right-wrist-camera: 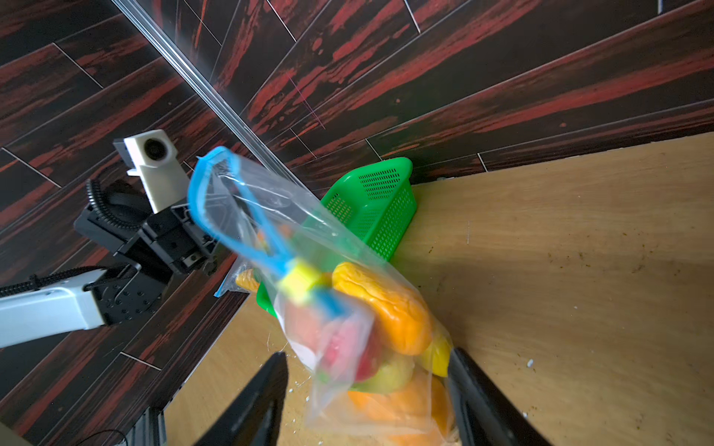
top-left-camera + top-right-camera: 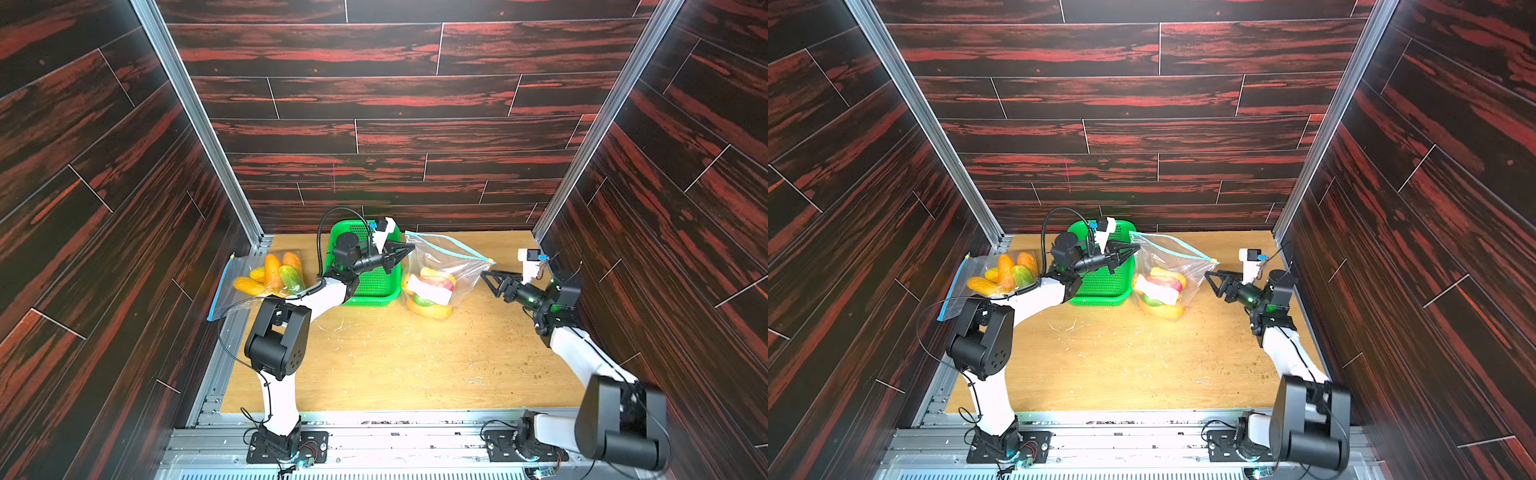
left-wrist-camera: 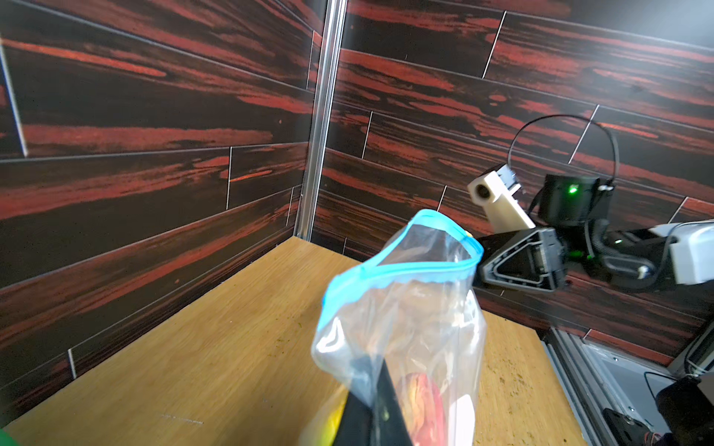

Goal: Place the mango in a zip-top bag and seal the zipper
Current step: Adjust the zipper food storage bag at the center of the board.

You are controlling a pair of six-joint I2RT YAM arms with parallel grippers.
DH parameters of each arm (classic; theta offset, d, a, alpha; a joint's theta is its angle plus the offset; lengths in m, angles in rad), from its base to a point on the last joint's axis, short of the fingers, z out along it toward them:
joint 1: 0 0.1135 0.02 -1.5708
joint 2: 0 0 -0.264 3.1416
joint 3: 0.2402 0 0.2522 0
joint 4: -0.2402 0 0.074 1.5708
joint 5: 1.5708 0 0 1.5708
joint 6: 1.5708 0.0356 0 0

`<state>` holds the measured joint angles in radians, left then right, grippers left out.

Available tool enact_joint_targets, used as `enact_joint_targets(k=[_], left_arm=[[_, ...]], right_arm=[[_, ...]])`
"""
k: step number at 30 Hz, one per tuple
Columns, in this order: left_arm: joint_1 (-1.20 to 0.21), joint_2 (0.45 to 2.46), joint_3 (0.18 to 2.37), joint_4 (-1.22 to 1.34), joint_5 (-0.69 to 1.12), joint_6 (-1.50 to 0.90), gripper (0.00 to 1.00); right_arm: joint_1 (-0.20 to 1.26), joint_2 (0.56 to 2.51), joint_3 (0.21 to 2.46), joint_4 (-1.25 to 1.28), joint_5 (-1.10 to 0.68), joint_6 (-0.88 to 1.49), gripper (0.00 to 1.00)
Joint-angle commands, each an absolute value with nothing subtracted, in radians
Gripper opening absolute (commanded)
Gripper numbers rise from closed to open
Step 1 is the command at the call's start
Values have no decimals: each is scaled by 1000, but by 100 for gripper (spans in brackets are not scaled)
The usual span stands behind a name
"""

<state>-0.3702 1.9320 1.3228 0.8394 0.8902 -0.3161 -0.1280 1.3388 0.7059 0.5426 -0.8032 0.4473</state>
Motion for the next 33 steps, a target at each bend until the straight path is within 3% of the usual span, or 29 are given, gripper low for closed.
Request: enact_joint_targets(k=[1,6,12,15,18,22,25,28,33], left_arm=[[-363,1936,1317,935,904,-356,0],[-363,1952,1331,962,907,-398,0],[-364,1953,1335,971,896,-419,0],[-364,1951,1337,958,882,-426,0],[-363,1933,1332,906,860,-395,13],[-363,1872,1293,846,817,-310,58],[-363,1787,1272,717,765,-167,80],[-363,1687,1269,564,705,-16,93],[-368,1579,1263,463,698,103,100]], right_arm=[[-132,1362,734,695,-854,492,60],[-131,1414,730,840,-914,554,48],[-119,1442,733,897,-940,572,16],[-117,1432,723,926,-946,584,5],[-115,1401,711,932,-939,586,0],[-112,1346,718,875,-925,579,0],[-95,1293,757,715,-913,515,0],[-67,1247,822,495,-862,402,0],[-38,1226,891,303,-803,319,0]])
